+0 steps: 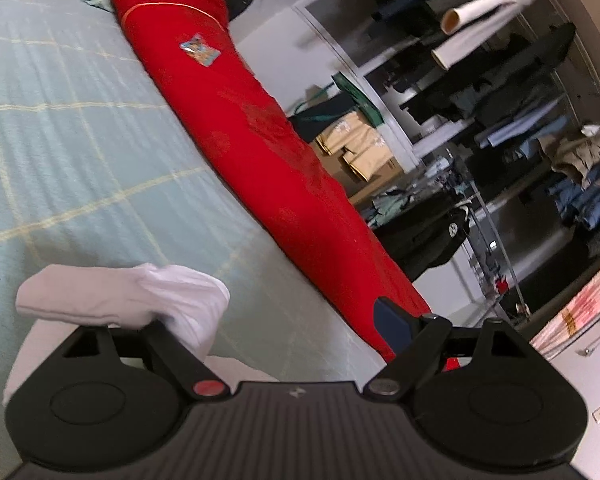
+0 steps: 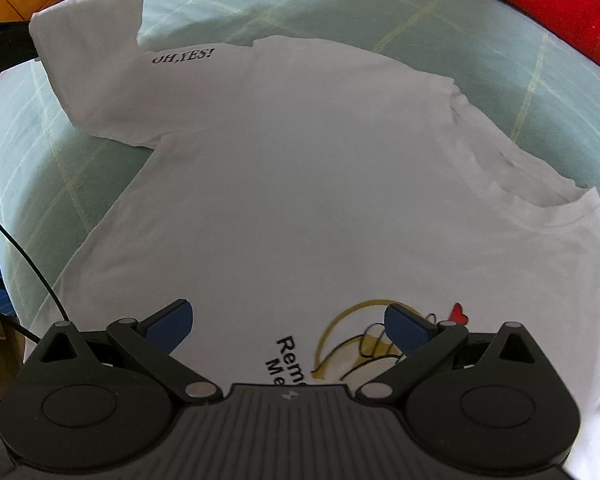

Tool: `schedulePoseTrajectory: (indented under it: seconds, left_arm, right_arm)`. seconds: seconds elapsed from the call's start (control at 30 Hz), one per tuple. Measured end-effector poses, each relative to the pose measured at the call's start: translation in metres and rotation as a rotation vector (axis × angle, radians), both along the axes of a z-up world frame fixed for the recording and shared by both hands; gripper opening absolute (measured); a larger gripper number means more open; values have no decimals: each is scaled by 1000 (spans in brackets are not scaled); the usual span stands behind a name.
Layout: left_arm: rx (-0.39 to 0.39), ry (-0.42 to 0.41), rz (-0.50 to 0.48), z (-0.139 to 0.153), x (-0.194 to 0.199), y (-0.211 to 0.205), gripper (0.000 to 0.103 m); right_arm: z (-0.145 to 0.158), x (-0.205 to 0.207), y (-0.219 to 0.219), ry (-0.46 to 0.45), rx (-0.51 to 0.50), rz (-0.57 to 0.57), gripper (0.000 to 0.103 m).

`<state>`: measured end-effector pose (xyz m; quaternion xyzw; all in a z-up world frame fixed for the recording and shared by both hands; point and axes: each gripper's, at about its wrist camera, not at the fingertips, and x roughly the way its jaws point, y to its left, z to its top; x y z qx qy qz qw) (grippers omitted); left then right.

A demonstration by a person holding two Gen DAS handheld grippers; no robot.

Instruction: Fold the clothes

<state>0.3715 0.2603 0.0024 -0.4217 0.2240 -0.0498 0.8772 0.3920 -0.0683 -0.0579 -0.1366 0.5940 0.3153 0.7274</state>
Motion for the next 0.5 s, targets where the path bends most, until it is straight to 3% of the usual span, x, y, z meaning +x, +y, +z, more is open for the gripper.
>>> schedulePoseTrajectory:
  seconds: [0.27, 0.5]
  left_arm:
    - [16, -16, -61, 7, 7, -42, 84]
    - [40, -30, -107, 11, 9, -80, 84]
  right_arm:
    - [-2, -2, -24, 25, 6, -1, 103]
    - [8, -3, -49, -5, 32, -7, 103]
